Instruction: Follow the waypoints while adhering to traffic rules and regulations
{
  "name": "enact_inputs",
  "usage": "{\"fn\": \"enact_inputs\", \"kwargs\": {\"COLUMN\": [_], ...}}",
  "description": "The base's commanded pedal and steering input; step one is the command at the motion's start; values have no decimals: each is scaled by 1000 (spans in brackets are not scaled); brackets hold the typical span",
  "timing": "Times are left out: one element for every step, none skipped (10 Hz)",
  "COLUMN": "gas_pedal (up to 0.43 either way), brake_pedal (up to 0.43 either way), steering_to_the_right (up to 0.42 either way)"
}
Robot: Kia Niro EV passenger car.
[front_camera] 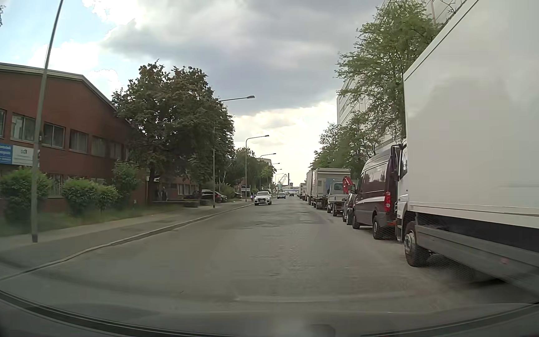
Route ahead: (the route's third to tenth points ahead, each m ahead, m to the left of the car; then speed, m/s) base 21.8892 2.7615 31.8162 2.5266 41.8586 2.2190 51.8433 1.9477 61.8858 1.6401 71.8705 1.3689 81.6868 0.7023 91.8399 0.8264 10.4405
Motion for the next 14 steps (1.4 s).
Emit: {"fn": "enact_inputs", "kwargs": {"gas_pedal": [79,79,79,79,79,79,79,79,79,79,67,87,79,79], "brake_pedal": [30,30,30,30,30,30,30,30,30,30,30,30,30,30], "steering_to_the_right": [5,5,6,6,4,3,2,2,2,1,-2,-8,-9,-9]}}
